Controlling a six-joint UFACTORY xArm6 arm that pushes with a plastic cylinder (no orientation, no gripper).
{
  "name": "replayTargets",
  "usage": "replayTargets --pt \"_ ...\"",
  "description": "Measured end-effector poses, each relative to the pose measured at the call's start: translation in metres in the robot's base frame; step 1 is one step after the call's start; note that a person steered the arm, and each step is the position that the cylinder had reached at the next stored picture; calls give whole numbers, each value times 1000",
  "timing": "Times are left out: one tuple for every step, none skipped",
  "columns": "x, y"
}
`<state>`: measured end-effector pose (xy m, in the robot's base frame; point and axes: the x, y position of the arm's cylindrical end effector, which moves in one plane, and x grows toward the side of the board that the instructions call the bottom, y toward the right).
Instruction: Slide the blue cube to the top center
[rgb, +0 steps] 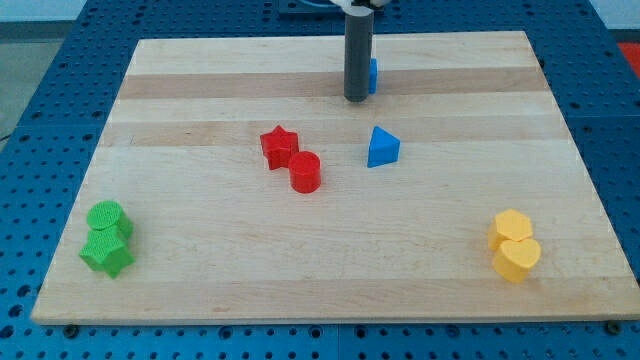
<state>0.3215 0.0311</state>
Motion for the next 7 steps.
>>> replayTargets --pt "5 0" --pt "9 21" --pt "-1 51" --pt "-18 18" --pt "-41 -5" --pt "-73 -8" --pt "-81 -17"
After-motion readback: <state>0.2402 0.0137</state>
